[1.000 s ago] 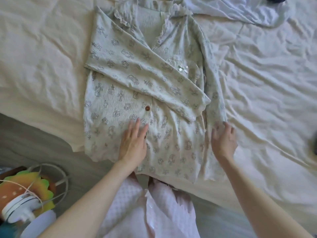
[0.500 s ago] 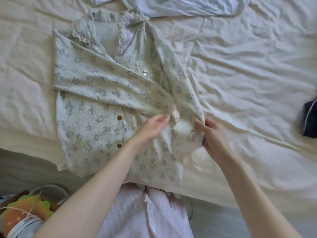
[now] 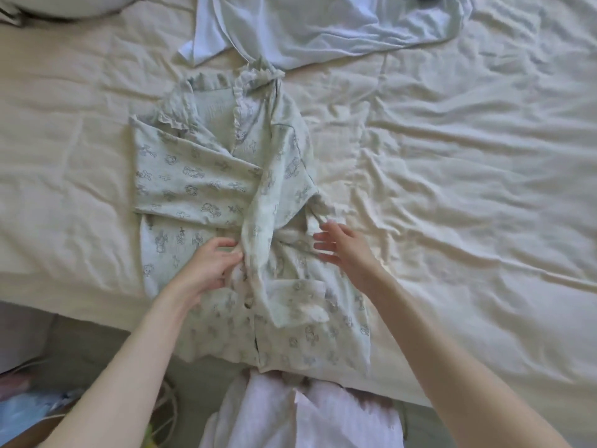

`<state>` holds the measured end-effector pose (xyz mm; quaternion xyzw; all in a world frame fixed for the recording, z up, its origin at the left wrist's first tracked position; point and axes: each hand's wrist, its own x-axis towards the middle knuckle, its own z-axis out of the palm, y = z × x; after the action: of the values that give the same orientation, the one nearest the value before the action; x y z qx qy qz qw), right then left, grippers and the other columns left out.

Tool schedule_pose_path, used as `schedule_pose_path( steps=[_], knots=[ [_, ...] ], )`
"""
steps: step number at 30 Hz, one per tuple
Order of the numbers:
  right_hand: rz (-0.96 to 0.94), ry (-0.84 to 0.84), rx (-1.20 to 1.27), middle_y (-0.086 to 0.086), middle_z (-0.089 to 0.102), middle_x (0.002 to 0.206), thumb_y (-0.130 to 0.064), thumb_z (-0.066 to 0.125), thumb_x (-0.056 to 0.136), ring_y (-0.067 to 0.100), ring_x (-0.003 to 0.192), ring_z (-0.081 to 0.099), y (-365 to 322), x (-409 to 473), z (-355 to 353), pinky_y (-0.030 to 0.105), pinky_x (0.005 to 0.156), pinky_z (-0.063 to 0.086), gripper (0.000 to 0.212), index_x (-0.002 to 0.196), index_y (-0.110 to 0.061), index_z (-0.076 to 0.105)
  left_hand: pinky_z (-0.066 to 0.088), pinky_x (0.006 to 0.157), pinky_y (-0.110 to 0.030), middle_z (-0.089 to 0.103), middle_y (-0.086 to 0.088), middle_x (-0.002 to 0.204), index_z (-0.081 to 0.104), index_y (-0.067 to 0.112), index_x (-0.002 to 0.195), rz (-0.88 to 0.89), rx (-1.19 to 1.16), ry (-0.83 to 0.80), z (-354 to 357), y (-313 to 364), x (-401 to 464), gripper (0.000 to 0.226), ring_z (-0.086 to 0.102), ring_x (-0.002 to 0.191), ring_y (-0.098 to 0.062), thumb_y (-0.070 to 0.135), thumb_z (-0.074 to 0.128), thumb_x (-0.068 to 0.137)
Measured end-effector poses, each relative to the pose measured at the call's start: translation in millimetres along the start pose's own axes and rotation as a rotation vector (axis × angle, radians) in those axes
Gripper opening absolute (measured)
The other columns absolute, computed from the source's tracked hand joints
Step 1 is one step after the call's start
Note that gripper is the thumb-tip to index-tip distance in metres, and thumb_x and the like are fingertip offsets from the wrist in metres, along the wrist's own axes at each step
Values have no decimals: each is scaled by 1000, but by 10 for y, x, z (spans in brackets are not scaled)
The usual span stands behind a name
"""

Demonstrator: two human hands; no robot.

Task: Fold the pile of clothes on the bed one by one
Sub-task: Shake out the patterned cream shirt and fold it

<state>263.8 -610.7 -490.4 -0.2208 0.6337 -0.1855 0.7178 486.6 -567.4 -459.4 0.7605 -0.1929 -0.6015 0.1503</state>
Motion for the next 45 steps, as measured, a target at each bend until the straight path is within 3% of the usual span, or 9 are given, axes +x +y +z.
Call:
schedule_pose_path(
  steps=[10, 14, 19, 24, 29, 32, 37, 40, 45],
  knots=[
    [197, 98, 197, 19, 58, 118, -28, 51, 97, 30, 107, 60, -306, 644, 392, 37, 93, 51, 43, 123, 7, 50, 49, 76, -28, 61, -2, 108, 54, 11, 127, 146, 126, 123, 66, 520, 1035, 34, 58, 94, -17, 28, 46, 99],
    [182, 173, 683, 8, 57, 87, -22, 50, 98, 22, 96, 61, -440, 734, 346, 39, 104, 42, 19, 100, -4, 50, 53, 68, -22, 67, -1, 98, 64, 11, 106, 132, 26, -3, 261, 896, 1250, 19, 63, 83, -13, 23, 55, 95],
    [93, 281, 1260, 11, 68, 95, -19, 48, 98, 23, 107, 62, -530, 747, -38, 35, 91, 51, 20, 84, -5, 54, 48, 58, -22, 67, 3, 71, 63, 13, 86, 161, -151, -225, 396, 1339, 1336, 8, 61, 63, -9, 12, 57, 91],
    [197, 320, 864, 10, 65, 111, -26, 54, 95, 23, 99, 63, -417, 839, 93, 32, 87, 49, 16, 98, -10, 56, 49, 86, -29, 65, -1, 99, 57, 9, 114, 64, -220, -240, 522, 1560, 1561, 28, 66, 92, -18, 29, 52, 96],
    [223, 262, 1001, -1, 68, 68, -26, 56, 95, 11, 60, 66, -603, 999, 42, 29, 66, 55, 18, 95, -9, 61, 37, 54, -21, 62, 3, 81, 59, 20, 96, -79, -132, -131, 684, 1954, 1816, 13, 52, 66, -9, 32, 57, 93],
    [299, 285, 1133, 7, 69, 85, -16, 58, 92, 24, 82, 68, -690, 1064, -61, 42, 81, 55, 12, 97, -6, 62, 52, 63, -29, 63, -3, 79, 60, 13, 92, 83, -81, -41, 873, 2211, 1922, 1, 60, 66, -15, 13, 59, 92],
    [334, 231, 1283, 11, 66, 53, -15, 52, 92, 24, 40, 63, -850, 1043, -218, 36, 36, 51, 22, 76, -2, 60, 55, 68, -26, 65, -5, 91, 53, 9, 119, 365, -290, -112, 1047, 2556, 1985, 30, 63, 72, -14, 4, 60, 89],
    [298, 218, 998, 4, 59, 50, -18, 53, 94, 13, 33, 56, -788, 1045, -206, 21, 35, 45, 18, 80, -8, 57, 55, 70, -29, 62, -9, 101, 45, 1, 132, 275, -54, -91, 1048, 2337, 2001, 43, 60, 69, -13, 7, 58, 91],
    [128, 176, 571, -1, 68, 68, -16, 52, 95, 8, 49, 63, -561, 1028, -157, 20, 43, 48, 7, 94, -16, 59, 46, 61, -26, 63, -9, 87, 63, 2, 104, 171, 301, -153, 963, 1910, 1969, 31, 56, 69, -15, 28, 66, 87]
  ],
)
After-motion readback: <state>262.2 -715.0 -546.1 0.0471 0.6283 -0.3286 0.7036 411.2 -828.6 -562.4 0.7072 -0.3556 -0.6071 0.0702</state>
